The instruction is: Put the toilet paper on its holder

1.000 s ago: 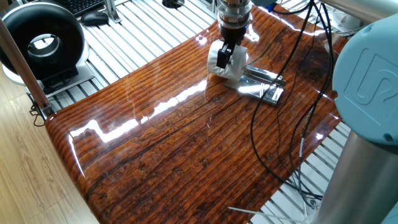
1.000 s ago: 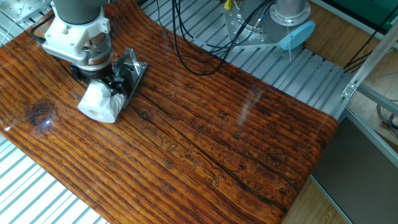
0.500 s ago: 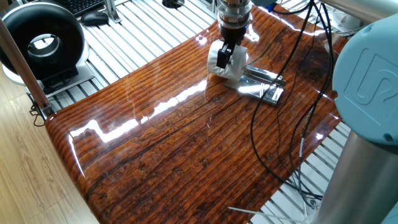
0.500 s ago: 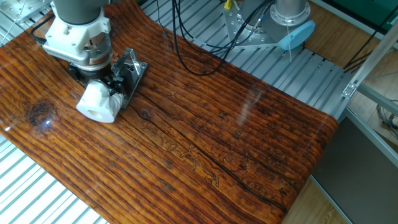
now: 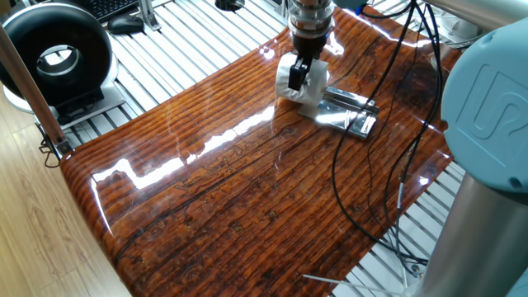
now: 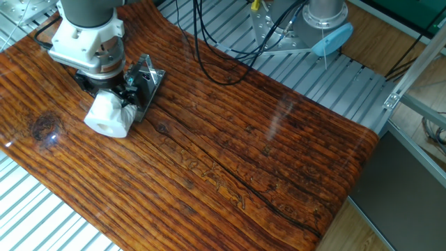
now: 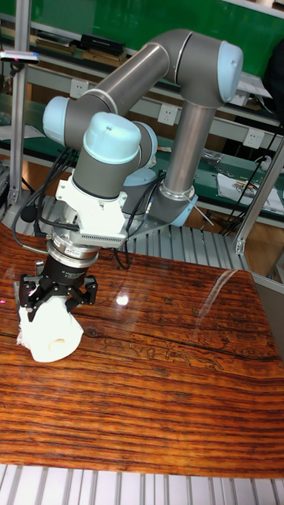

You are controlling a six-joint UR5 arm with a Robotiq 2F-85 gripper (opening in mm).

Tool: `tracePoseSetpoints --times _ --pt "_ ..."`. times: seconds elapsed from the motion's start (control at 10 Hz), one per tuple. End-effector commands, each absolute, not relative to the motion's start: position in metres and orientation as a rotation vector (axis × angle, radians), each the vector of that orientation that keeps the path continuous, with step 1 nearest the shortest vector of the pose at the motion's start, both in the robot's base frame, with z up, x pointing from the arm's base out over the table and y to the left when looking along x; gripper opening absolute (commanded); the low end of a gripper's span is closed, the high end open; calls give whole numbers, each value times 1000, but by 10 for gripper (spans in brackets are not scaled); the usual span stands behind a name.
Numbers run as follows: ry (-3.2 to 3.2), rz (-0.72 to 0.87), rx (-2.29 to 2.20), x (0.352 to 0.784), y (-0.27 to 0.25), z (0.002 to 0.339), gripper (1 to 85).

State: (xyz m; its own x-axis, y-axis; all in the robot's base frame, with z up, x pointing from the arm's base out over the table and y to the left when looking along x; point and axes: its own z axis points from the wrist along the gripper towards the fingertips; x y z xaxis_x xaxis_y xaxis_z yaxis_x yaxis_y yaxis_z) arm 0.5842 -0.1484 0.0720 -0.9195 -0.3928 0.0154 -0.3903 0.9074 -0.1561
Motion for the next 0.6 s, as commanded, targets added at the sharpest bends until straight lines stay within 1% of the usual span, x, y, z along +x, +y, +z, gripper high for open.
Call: tracePoseSetpoints --times 0.0,0.3,0.5 --pt "3049 -223 -628 584 -146 72 10" --pt "3061 -195 -605 582 -142 72 10" --pt "3062 -204 -612 582 -143 72 10"
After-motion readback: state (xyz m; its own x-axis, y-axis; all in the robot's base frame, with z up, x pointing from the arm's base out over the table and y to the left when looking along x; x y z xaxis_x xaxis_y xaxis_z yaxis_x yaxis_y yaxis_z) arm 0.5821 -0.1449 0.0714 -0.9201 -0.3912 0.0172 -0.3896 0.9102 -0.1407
